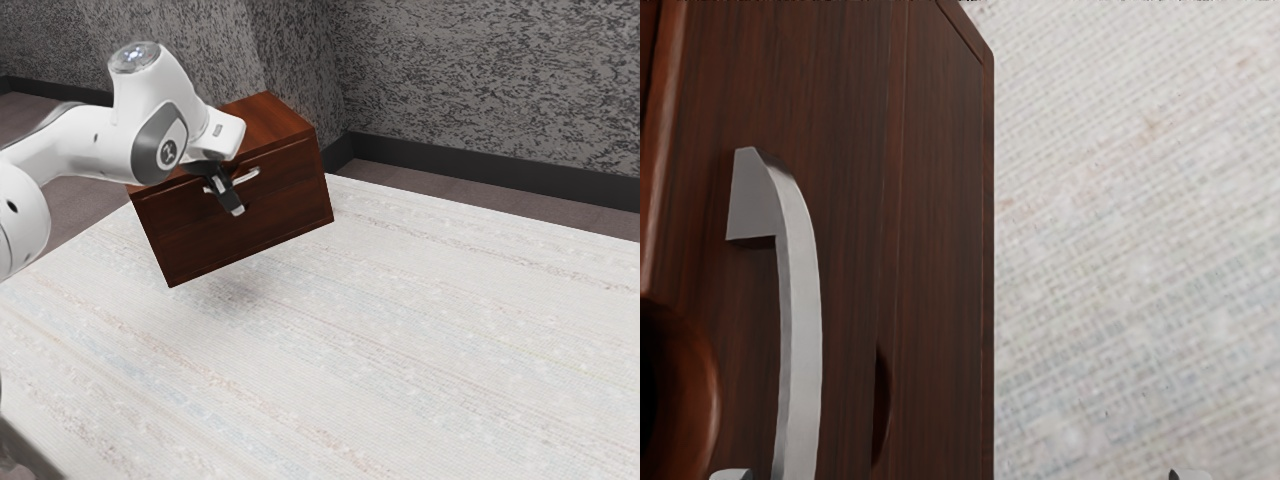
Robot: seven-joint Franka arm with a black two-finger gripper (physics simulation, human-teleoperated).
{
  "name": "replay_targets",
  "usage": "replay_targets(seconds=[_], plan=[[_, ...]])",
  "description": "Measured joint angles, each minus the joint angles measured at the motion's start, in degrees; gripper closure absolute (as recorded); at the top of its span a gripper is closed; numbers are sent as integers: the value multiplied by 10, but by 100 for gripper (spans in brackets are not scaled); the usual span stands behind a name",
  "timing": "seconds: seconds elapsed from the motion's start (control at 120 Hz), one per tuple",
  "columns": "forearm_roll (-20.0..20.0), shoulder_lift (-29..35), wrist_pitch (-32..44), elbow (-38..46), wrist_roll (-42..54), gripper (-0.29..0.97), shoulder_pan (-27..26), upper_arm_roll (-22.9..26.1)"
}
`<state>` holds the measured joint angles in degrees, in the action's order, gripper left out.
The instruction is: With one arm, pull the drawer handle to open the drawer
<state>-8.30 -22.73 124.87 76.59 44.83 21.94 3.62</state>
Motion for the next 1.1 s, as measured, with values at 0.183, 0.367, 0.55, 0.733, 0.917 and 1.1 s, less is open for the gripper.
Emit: replay_targets(seconds=[0.183,0.367,0.55,0.733,0.917,1.1], plan=[[-1,17,14,29,-10,25,-3,1],[3,28,24,45,-17,29,-5,1],[7,38,36,67,-24,19,-8,1],[11,42,43,77,-28,28,-10,1],[13,53,49,92,-32,31,-19,1],[12,65,56,110,-37,32,-23,2]])
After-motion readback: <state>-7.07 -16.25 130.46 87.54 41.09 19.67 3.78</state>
